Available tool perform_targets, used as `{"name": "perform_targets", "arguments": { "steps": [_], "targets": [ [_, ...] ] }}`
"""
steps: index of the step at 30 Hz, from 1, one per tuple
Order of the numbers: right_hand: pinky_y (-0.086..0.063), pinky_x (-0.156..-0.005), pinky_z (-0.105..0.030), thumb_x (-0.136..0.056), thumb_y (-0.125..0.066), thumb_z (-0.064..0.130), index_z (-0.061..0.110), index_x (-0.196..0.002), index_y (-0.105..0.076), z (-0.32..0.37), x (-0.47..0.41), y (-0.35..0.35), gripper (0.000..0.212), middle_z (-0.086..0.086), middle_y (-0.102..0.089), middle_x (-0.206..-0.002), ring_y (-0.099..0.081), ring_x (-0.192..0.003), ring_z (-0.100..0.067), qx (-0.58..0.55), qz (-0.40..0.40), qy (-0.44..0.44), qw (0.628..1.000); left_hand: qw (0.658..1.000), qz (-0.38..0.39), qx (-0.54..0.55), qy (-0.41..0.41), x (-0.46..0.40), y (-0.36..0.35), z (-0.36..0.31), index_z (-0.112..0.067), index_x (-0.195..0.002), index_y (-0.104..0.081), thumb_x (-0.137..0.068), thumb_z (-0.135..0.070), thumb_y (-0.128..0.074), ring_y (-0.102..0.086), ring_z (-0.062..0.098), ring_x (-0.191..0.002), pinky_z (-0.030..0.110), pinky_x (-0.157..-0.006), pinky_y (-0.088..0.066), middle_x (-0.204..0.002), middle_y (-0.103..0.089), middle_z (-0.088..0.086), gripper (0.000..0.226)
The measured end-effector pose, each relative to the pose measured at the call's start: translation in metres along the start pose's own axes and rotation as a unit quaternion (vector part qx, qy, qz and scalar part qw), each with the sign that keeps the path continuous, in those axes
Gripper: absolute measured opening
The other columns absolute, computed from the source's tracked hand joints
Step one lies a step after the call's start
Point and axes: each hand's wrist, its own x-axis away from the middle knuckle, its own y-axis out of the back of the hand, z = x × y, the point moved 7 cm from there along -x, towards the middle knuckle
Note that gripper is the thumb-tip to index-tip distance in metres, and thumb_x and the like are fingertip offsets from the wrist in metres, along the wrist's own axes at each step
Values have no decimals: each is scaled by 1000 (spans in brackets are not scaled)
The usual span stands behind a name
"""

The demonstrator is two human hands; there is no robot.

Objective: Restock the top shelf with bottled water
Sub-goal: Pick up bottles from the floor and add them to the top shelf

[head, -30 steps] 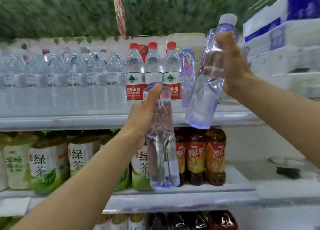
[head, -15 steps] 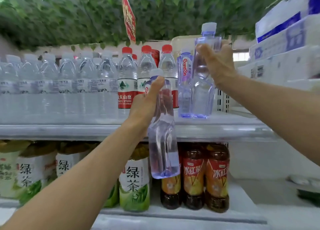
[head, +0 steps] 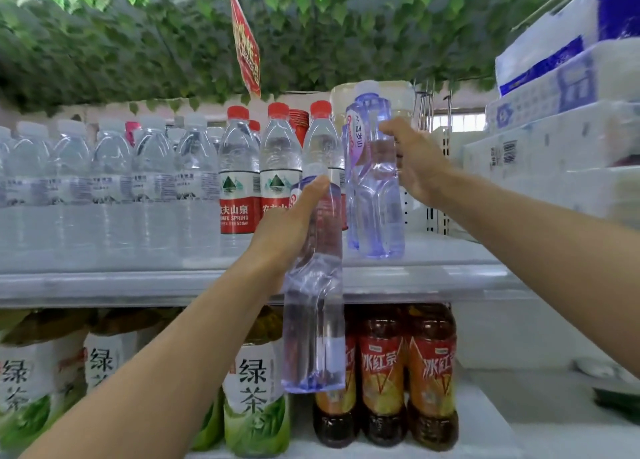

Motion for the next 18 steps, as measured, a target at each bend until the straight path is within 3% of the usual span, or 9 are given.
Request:
{"name": "perform_targets", "arguments": {
  "steps": [2, 3, 5, 7, 10, 12, 18],
  "targets": [
    [-50, -78, -39, -90, -64, 36, 13, -103, -62, -7, 6, -1, 27, 5, -72, -85, -63, -84, -14, 35, -26, 3, 999, 1000, 10, -4, 7, -2, 1, 0, 3, -110, -68, -46, -98, -45, -63, 28, -83, 38, -78, -46, -103, -68, 28, 121],
    [-50, -81, -39, -85, -70, 43, 12, -121, -57, -12, 11, 0, 50, 0, -69, -105, -62, -97, -17, 74, -35, -5, 997, 1000, 15, -6, 7, -2, 0, -1, 2, -109, -69, -44, -99, -47, -59, 25, -83, 37, -77, -46, -104, -68, 22, 122],
    [-45, -100, -42, -74, -77, 54, 16, -148, -33, -27, 22, 5, 94, -7, -47, -143, -48, -128, -24, 180, -57, -40, 981, 1000, 20, -7, 3, -2, 0, -2, 1, -110, -69, -44, -100, -47, -55, 23, -83, 38, -76, -47, -103, -67, 14, 123],
    [-36, -108, -41, -70, -81, 52, 16, -152, -23, -37, 32, 8, 107, -7, -36, -154, -39, -137, -26, 243, -57, -41, 967, 1000, 24, -12, -1, -1, 0, -3, 2, -112, -67, -47, -99, -47, -53, 22, -83, 34, -68, -42, -100, -65, 8, 122],
    [-44, -103, -40, -70, -84, 46, 10, -146, -26, -42, 37, 9, 103, -11, -48, -138, -51, -124, -26, 285, -64, -25, 956, 999, 29, -22, -4, 0, -1, -5, 2, -115, -66, -44, -100, -45, -51, 22, -85, 32, -66, -39, -101, -64, 8, 126],
    [-50, -87, -33, -73, -84, 41, 8, -140, -34, -41, 39, 9, 90, -9, -55, -123, -58, -109, -22, 280, -62, -28, 958, 999, 30, -22, -1, -1, -1, -5, 0, -118, -65, -47, -97, -44, -52, 22, -84, 32, -67, -39, -99, -63, 6, 122],
    [-43, -70, -21, -87, -72, 28, 14, -122, -56, -41, 44, 0, 41, 3, -60, -98, -58, -87, -10, 188, 1, -32, 982, 999, 44, -18, 8, -3, -2, -4, -6, -118, -68, -50, -94, -44, -53, 22, -87, 28, -65, -36, -98, -59, 2, 114]
  ]
}}
